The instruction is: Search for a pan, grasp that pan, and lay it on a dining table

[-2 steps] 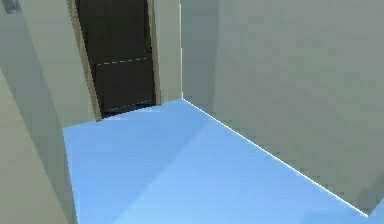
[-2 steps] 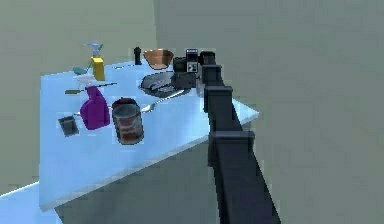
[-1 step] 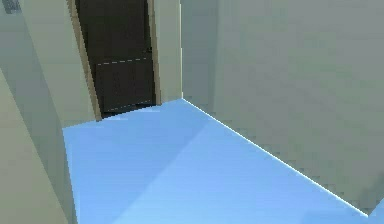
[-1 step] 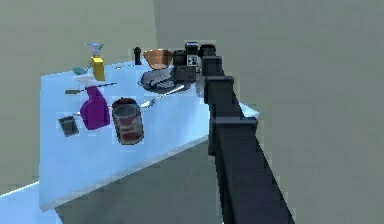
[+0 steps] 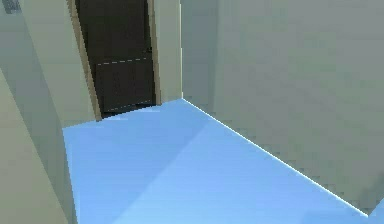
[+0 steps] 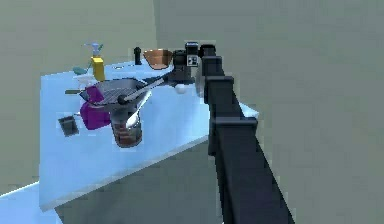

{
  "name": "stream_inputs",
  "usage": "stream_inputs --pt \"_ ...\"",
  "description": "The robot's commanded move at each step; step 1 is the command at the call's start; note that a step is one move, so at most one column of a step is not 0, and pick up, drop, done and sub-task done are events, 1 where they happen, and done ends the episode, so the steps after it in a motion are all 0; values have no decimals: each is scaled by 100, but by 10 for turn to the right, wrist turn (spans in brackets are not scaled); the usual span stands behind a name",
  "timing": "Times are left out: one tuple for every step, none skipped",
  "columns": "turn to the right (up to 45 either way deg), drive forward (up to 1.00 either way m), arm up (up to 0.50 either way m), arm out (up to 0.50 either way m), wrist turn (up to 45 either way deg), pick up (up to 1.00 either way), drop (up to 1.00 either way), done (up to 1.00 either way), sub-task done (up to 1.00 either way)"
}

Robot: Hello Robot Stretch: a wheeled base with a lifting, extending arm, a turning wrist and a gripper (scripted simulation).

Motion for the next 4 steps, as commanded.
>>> stream_inputs --pt "0 0 0 0 -450 0 0 0 0" --pt "0 0 0 0 -150 0 0 0 0" --pt "0 0 0 -48 0 0 0 0 0" --pt "-450 0 0 0 0 0 0 0 0"
